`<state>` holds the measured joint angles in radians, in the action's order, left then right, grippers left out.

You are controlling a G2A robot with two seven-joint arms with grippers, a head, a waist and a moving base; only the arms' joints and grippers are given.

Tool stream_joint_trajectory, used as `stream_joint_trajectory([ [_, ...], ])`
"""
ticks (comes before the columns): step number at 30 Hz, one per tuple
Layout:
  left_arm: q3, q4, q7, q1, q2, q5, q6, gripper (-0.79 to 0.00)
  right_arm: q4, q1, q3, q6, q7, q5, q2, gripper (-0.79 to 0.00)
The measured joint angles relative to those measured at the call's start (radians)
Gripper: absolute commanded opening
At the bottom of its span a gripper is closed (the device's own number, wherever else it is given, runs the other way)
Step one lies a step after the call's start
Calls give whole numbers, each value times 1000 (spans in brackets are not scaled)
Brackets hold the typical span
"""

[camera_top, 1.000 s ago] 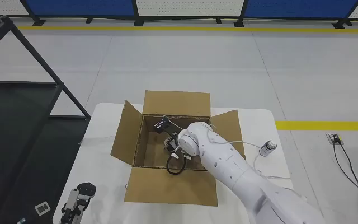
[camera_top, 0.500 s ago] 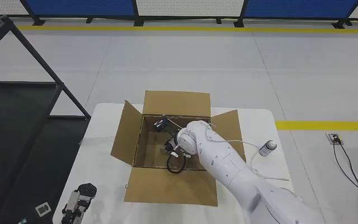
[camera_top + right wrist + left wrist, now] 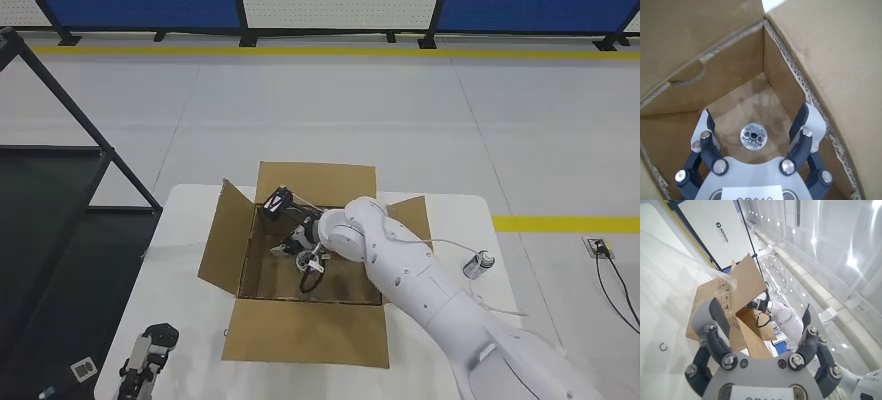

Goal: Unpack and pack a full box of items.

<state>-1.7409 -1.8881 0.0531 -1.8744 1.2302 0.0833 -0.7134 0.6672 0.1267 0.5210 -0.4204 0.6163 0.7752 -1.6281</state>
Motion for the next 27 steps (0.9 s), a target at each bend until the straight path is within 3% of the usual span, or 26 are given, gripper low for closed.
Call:
stream_joint_trajectory([
  [5, 1, -3, -27, -6, 5, -4, -5, 0, 223, 61, 77, 7, 64, 63, 68, 0],
  [7, 1, -3, -27, -6, 5, -4, -5, 0, 267, 70, 87, 7, 80, 71, 76, 0],
  [27, 1, -3, -26, -6, 5, -4, -5, 0, 289, 90, 91, -13, 38, 99, 77, 0],
])
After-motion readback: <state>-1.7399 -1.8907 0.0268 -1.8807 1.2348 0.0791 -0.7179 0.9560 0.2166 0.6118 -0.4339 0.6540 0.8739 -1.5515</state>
